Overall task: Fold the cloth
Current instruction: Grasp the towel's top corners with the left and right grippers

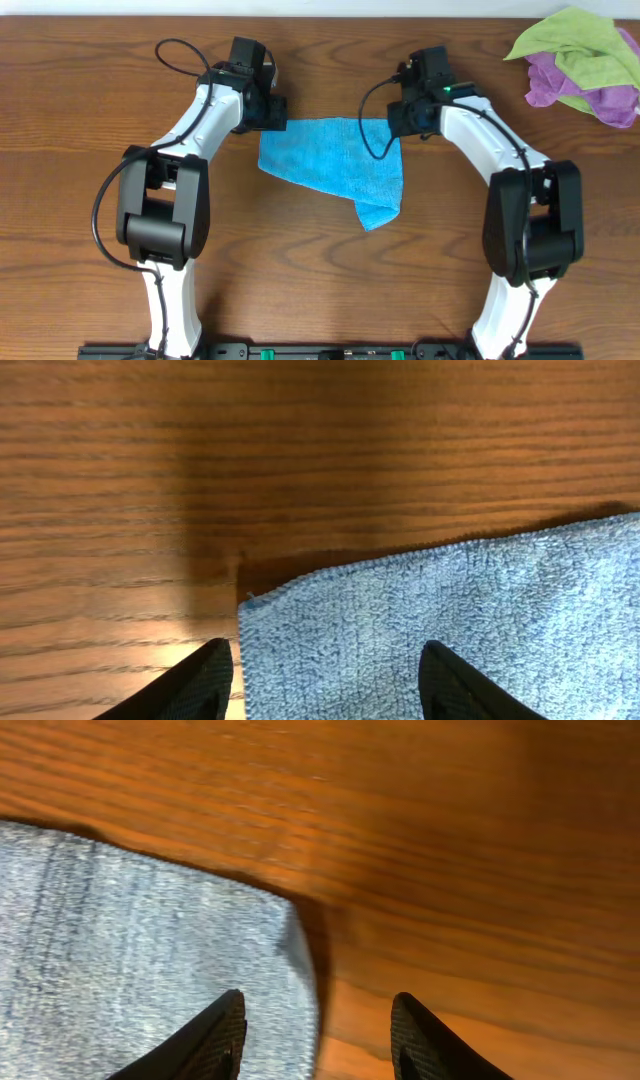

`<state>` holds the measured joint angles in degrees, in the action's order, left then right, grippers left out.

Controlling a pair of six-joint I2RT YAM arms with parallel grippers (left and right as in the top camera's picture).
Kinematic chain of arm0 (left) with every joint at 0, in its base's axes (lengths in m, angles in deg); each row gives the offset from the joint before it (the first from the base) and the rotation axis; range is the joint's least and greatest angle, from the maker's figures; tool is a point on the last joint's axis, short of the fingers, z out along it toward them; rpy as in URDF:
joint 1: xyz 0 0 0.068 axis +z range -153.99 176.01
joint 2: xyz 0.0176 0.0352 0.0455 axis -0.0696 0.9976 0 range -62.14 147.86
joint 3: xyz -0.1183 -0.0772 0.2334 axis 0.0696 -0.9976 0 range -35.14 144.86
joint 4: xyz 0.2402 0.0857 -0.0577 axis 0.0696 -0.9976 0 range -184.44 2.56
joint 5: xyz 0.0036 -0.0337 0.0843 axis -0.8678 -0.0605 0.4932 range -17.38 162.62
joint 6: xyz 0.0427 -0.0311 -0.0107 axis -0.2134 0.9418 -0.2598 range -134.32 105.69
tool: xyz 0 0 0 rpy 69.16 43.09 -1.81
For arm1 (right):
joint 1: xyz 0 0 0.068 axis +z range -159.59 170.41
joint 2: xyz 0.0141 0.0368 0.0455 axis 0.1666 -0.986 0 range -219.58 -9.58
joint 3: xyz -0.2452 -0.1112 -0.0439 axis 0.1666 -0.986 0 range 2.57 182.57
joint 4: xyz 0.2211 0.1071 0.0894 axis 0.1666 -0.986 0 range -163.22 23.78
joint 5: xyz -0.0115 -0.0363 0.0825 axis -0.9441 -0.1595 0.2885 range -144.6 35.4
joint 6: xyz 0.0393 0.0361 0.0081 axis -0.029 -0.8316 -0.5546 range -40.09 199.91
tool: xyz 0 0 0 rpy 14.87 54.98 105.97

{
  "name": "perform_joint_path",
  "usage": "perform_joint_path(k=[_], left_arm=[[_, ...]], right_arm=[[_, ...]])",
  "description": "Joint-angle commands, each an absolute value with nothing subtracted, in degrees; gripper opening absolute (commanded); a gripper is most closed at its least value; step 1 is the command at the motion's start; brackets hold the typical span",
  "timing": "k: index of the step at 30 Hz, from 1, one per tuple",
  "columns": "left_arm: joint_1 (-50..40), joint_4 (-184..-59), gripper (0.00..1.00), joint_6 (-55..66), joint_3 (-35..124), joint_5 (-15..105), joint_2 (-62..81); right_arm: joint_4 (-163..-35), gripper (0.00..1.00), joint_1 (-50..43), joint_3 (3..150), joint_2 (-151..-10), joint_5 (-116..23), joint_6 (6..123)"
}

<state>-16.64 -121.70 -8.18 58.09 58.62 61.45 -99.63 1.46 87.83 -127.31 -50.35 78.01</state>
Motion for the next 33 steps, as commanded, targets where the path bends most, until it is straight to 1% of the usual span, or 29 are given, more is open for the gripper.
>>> perform_joint_path(k=[1,9,12,27,30,31,33], left_arm=[[-16.02,-121.81,0.61,-8.80,57.81,57.33,62.31],[-15.45,-122.82,0.61,-10.85,57.81,58.27,62.35],[-15.35,-123.15,0.61,-11.59,57.81,58.65,62.37],[-14.84,-122.38,0.61,-11.57,57.81,59.00,64.30],[-14.82,-121.81,0.61,-11.57,57.81,57.38,65.04],[-14.84,-121.64,0.60,-11.55,57.81,56.98,65.58],[-14.84,-121.64,0.59,-11.53,57.81,56.44,66.17]], right_arm=[[-99.81,0.47,0.35,88.77,-127.79,-47.92,79.81],[-99.90,0.46,0.15,88.77,-130.48,-43.38,80.22],[-100.03,0.45,0.24,88.77,-130.87,-43.18,80.24],[-99.63,0.44,0.24,88.77,-130.87,-43.16,80.83],[-99.65,0.42,0.24,88.77,-130.87,-43.16,80.86],[-99.65,0.39,0.24,88.77,-130.87,-43.16,80.86],[-99.68,0.36,0.24,88.77,-130.87,-43.18,80.86]])
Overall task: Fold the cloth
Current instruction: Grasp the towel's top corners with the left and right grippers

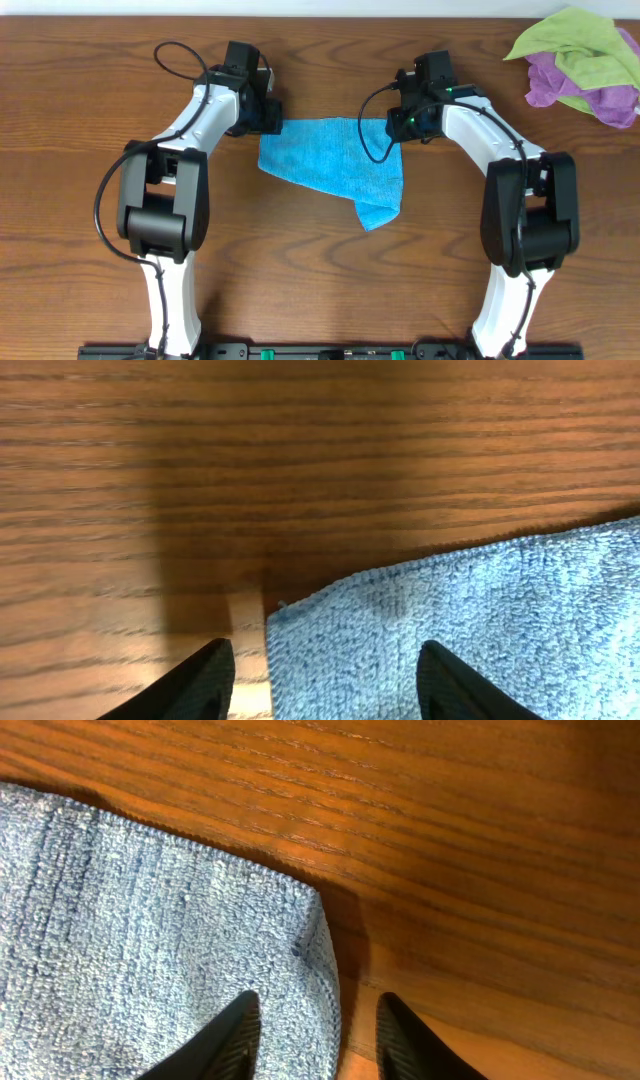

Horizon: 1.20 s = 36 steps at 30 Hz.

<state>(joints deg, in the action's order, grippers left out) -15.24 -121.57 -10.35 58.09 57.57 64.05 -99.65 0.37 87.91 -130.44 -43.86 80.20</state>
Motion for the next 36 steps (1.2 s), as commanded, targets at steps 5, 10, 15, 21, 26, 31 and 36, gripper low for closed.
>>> perform_joint_path(k=[5,10,15,21,26,31,36], left_arm=[[-14.84,-121.62,0.59,-11.42,57.81,56.02,67.03],[-14.84,-121.48,0.58,-11.35,57.81,55.59,67.03],[-14.84,-121.20,0.56,-11.31,57.81,53.62,67.03],[-14.84,-121.24,0.56,-11.18,57.81,53.44,67.03],[-14.84,-121.24,0.56,-11.11,57.81,53.44,67.03],[-14.84,-121.24,0.56,-11.09,57.81,53.18,67.03],[-14.84,-121.24,0.55,-10.92,57.81,53.07,67.03]], right_arm=[[-99.63,0.39,0.24,88.77,-131.03,-43.18,80.90],[-99.39,0.36,0.24,88.77,-131.55,-43.11,81.10],[-98.78,0.34,0.24,88.77,-131.55,-42.28,81.07],[-98.67,0.36,0.24,88.74,-131.68,-42.11,81.07],[-98.61,0.36,0.24,88.74,-132.32,-41.58,81.07],[-98.19,0.36,0.24,88.72,-132.51,-41.45,81.07],[-97.32,0.36,0.24,88.70,-132.62,-41.45,81.07]])
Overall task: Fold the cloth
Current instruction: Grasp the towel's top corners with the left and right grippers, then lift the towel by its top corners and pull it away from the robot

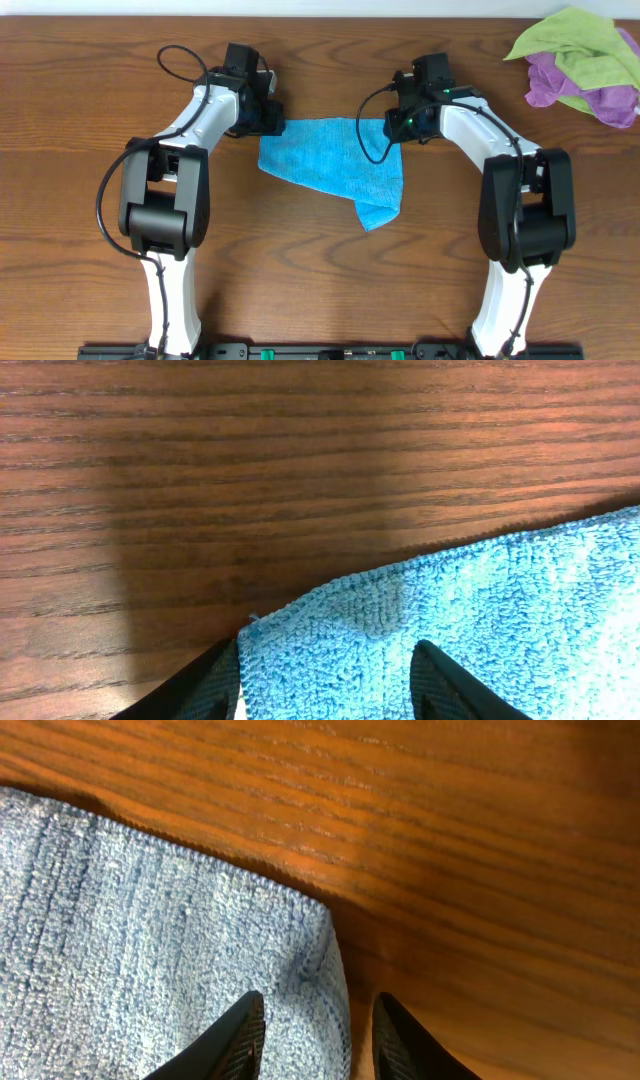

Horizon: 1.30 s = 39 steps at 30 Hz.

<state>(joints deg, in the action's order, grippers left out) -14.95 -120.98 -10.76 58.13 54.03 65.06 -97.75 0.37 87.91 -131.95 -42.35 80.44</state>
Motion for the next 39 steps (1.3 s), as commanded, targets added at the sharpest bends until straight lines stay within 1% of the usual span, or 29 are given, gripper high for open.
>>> perform_joint_path(k=[1,9,11,12,13,15,16,19,29,39], left_arm=[[-14.84,-121.24,0.55,-10.92,57.81,53.05,67.03],[-14.84,-121.24,0.54,-10.92,57.81,53.07,67.03],[-14.84,-121.22,0.47,-10.92,57.81,53.07,67.03],[-14.84,-121.20,0.45,-10.92,57.81,53.07,67.03],[-14.84,-121.20,0.38,-10.92,57.81,53.07,67.03],[-14.84,-121.20,0.27,-10.92,57.81,53.07,67.03],[-14.84,-121.20,0.19,-10.89,57.81,53.07,67.03],[-14.84,-121.20,0.06,-10.89,57.81,53.07,67.03],[-14.84,-122.47,0.06,-10.92,59.33,53.09,66.72],[-14.84,-130.07,0.06,-10.98,70.53,53.09,64.97]], right_arm=[[-97.16,0.36,0.24,88.70,-132.64,-41.45,81.07],[-96.49,0.35,0.24,88.70,-134.00,-40.82,81.05],[-96.31,0.32,0.24,88.70,-134.00,-40.84,81.07],[-96.22,0.29,0.24,88.70,-134.00,-40.84,81.07],[-96.18,0.22,0.24,88.70,-134.00,-40.84,81.07],[-96.14,0.09,0.24,88.70,-134.00,-40.84,81.07],[-96.00,0.01,0.24,88.70,-134.00,-40.84,81.05],[-95.76,0.01,0.24,88.70,-134.00,-40.82,81.03],[-96.27,0.01,0.24,90.43,-133.98,-40.58,79.68],[-104.64,0.01,0.24,102.76,-133.98,-40.62,79.57]])
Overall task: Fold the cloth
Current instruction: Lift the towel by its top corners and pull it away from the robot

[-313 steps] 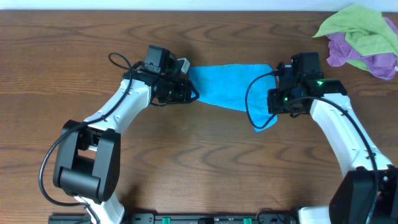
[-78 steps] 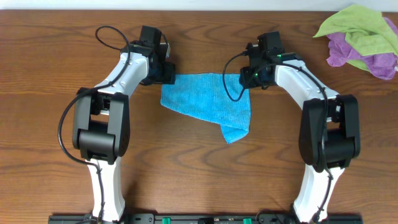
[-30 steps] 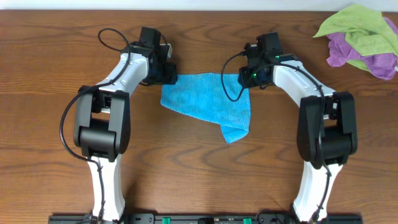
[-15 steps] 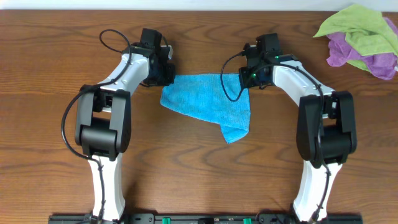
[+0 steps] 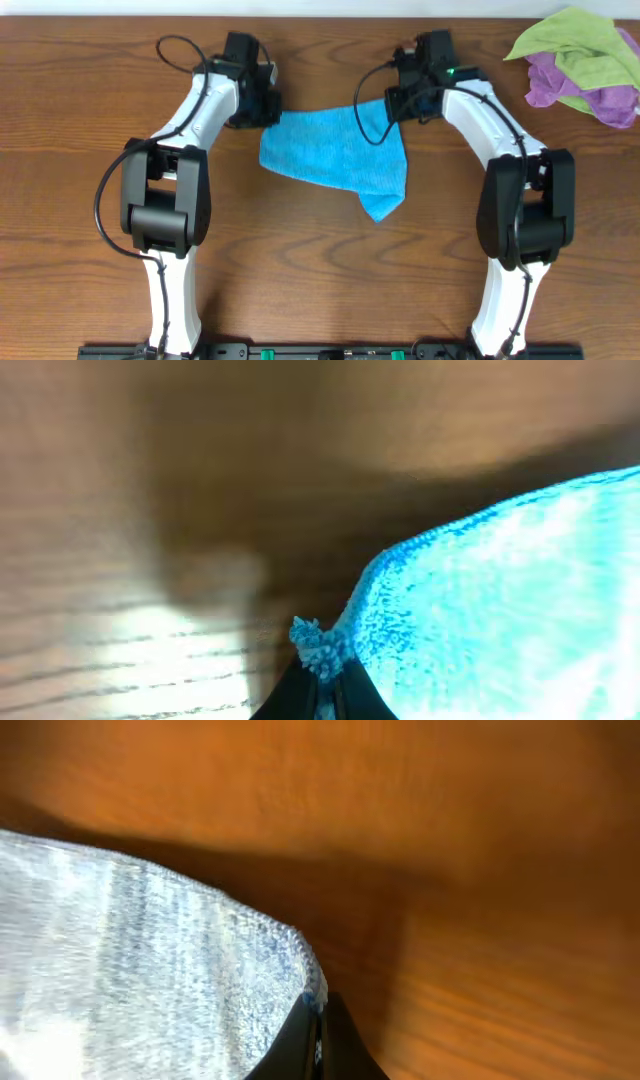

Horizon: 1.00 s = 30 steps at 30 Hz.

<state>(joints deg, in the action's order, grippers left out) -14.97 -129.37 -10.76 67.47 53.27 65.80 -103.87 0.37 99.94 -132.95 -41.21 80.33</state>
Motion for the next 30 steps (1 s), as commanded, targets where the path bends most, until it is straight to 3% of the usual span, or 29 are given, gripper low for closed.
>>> perform_joint_path(k=[1,12,30], left_arm=[[-14.84,-130.86,0.06,-11.20,72.25,53.12,64.40],[-14.86,-138.10,0.06,-12.27,87.33,54.27,61.28],[-14.89,-138.51,0.06,-15.68,92.95,61.55,61.17]], right_arm=[[-105.53,0.01,0.24,104.24,-133.98,-40.62,79.57],[-111.72,0.01,0.24,114.97,-133.98,-40.62,78.65],[-109.86,0.01,0.21,121.27,-133.98,-41.10,75.87]])
